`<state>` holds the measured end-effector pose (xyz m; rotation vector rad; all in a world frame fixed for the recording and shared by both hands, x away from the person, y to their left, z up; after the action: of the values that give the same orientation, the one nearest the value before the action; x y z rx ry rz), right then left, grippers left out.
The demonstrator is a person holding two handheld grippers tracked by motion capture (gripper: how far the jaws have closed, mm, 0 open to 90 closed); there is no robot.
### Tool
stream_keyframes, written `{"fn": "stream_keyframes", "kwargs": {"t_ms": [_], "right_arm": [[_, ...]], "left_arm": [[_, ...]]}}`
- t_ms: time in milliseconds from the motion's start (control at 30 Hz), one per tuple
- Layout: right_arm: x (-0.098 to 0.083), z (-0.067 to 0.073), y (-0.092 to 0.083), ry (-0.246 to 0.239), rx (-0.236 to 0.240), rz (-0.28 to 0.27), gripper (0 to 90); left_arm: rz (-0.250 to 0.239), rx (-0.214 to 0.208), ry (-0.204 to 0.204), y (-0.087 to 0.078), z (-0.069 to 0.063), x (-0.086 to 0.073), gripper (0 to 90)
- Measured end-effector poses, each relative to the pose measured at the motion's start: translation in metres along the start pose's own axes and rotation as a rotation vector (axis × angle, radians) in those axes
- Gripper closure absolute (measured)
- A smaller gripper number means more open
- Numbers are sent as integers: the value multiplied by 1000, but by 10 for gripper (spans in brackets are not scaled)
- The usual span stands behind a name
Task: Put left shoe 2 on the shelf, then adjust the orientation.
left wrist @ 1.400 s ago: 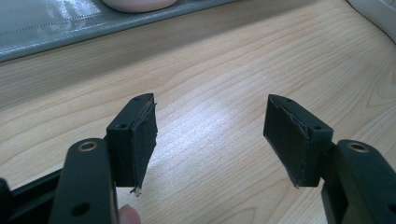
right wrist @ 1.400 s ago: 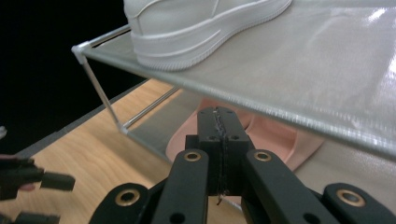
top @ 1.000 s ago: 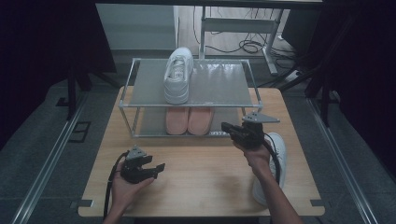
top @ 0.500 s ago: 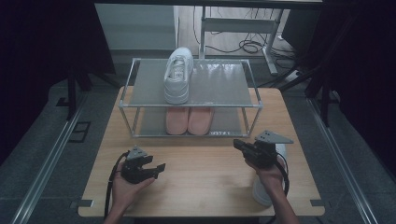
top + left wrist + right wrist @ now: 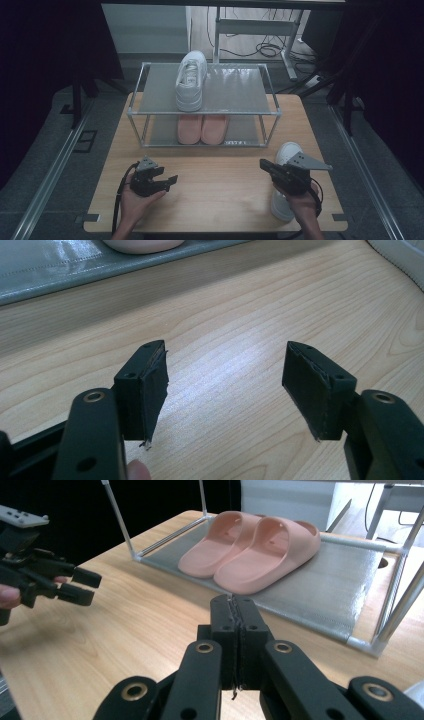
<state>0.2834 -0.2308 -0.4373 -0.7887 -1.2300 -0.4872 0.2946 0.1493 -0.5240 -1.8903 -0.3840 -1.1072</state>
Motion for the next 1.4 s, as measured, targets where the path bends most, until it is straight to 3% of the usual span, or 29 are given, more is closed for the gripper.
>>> {"fn": "stream_keyframes", "kwargs": {"t_ms": [633,1233,1400], "right_arm": [[-38,-1,-39,32,-37,93,891],[-55,5,-46,34,-47,125,898],[-66,12,-47,19,-61,167,899]], "left_arm": [[1,-2,2,0,-1,-1,351],[2,-4,4,1,-1,0,351],[0,-3,3,0,-1,0,351]]}}
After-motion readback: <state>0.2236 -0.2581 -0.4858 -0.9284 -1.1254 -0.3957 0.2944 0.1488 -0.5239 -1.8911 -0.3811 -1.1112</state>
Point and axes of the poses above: each handheld gripper's, and its own axes: y roughly forward along the jaws, x roughly out of its top, z roughly to its left, the point moved 4 cm from there along y, roughly forward along the jaws, and after that the axes turned 8 degrees about -z, right-handed, at the moved point
